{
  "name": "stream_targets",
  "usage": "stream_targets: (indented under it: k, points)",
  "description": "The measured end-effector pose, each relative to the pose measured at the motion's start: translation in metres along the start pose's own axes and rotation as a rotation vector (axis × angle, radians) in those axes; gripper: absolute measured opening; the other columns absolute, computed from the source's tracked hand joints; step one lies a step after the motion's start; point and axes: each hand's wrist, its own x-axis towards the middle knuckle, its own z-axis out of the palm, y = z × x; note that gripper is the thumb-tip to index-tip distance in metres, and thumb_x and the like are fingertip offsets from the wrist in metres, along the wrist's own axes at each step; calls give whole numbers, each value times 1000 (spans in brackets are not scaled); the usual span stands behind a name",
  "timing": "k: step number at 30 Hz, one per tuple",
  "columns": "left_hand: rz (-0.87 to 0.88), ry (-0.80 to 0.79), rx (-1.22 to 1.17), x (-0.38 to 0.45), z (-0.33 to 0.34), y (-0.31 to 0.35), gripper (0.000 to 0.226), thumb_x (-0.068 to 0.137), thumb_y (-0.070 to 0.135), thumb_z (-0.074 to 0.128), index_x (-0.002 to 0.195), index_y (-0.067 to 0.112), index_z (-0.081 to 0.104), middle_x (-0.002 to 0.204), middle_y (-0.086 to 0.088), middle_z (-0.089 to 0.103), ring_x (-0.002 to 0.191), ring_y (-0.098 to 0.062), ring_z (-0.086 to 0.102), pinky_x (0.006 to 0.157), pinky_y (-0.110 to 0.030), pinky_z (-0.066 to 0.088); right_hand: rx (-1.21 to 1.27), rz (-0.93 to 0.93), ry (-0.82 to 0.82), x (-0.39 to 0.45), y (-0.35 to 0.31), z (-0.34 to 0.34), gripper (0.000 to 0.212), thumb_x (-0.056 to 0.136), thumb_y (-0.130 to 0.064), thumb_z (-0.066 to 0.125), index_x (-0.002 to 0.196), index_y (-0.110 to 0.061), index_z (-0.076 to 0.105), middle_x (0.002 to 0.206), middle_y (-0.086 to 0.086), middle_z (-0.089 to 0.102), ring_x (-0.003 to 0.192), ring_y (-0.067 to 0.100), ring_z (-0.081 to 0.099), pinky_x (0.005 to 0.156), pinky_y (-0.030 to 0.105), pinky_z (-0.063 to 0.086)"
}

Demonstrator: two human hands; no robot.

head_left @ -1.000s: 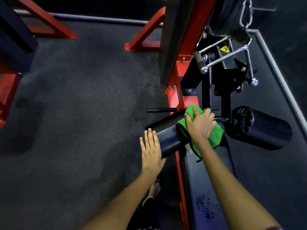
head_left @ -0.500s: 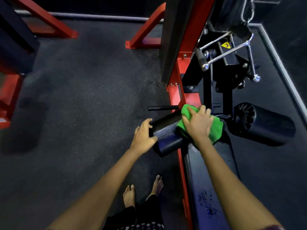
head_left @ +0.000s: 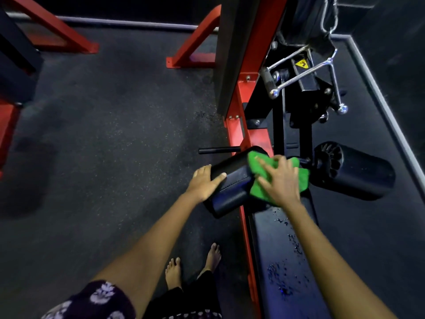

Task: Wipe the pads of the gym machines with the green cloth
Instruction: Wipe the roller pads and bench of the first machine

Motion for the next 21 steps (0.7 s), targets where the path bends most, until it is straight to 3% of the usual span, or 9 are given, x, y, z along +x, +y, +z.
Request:
stream_targets:
  k: [2,5,10,12,14,17,19,21]
  points:
    - [23,19,91,-10,2,0,97,81,66,53,150,10,12,157,-5,16,144,-23,12,116,-48,17,21,220,-22,15,-1,-6,51,86,-41,61,135,-32,50,120,14,46,109,33,42,89,42,32]
    - [42,39,184,-21,8,0,111,74,70,58,150,10,5,158,-3,8,145,-21,7,115,-56,13,-29,277,-36,25,-32,-7,50,90,-45,53,137,-33,47,121,11,43,111,30,37,90,40,30]
    - [75,179,336,-44,36,5,109,79,61,59,150,6,-3,159,-6,-2,146,-23,-5,115,-56,4,-47,-72,-39,-1,-63,6,47,71,-44,69,116,-30,66,100,11,57,85,30,53,69,37,41]
    - [78,291,394,-52,51,7,116,69,64,67,149,1,10,157,-14,16,145,-30,12,110,-61,16,9,-115,-17,1,-44,6,48,73,-43,63,118,-28,66,100,12,57,84,32,54,68,39,42]
    - [47,353,450,-52,66,8,126,54,67,75,144,-1,20,149,-16,35,138,-33,32,101,-63,29,45,62,-10,14,-32,-1,45,83,-41,61,126,-26,61,105,14,52,94,34,48,76,41,39]
    - [15,396,465,-52,76,10,131,48,66,79,143,-3,21,147,-16,38,137,-33,34,101,-64,26,-9,283,9,33,-44,-5,48,87,-43,56,133,-27,54,114,12,46,106,31,40,86,41,32]
    - [23,383,434,-52,74,9,125,48,64,79,142,-3,30,145,-15,41,135,-33,37,103,-62,22,-58,218,-46,33,-67,-4,50,88,-46,53,134,-28,51,120,10,44,110,28,38,88,40,31]
    - [89,394,332,-51,63,3,111,46,52,83,136,0,43,139,-13,48,129,-33,44,105,-56,27,-70,38,-108,18,-87,3,48,84,-45,57,129,-29,56,122,10,48,108,28,42,86,42,34]
